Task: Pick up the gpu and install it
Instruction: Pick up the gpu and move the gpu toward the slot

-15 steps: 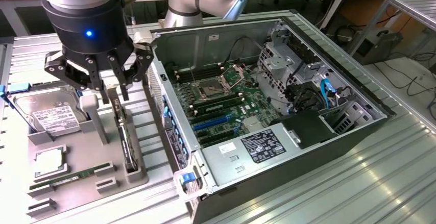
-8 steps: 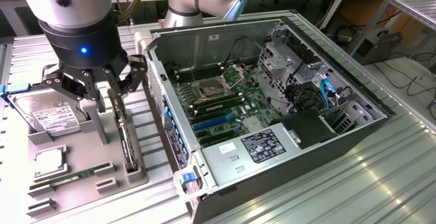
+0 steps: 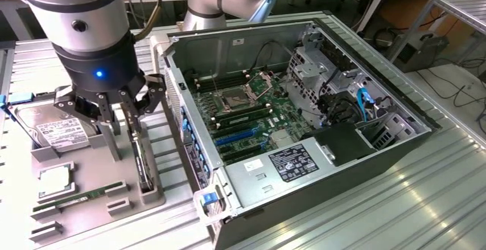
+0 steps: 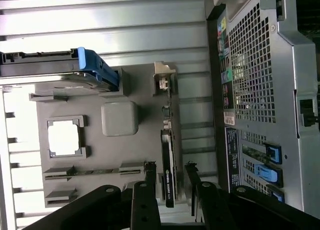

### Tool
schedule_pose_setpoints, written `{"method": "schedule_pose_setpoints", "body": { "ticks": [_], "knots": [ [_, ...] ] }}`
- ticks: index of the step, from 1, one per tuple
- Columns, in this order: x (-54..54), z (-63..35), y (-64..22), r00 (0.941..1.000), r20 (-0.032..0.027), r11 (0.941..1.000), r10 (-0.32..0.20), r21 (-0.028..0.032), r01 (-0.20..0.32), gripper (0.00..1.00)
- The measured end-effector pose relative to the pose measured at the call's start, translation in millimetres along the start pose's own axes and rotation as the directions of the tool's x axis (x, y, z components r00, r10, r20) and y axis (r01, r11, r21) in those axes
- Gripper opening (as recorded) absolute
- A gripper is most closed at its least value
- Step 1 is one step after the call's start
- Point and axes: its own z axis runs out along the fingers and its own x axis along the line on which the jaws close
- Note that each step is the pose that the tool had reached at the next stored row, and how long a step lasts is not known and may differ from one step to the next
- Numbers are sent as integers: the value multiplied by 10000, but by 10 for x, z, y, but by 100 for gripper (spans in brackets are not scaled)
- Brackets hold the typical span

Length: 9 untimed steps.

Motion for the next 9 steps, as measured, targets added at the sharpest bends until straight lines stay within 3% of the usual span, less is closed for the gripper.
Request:
{"method": "schedule_pose_setpoints", "body": {
  "ticks": [3, 9],
  "knots": [
    [-2, 88, -56, 10000, 1, 10000, 0, -1, 0, 36],
    [-13, 221, -74, 10000, 0, 10000, 1, 0, -1, 36]
  ]
}}
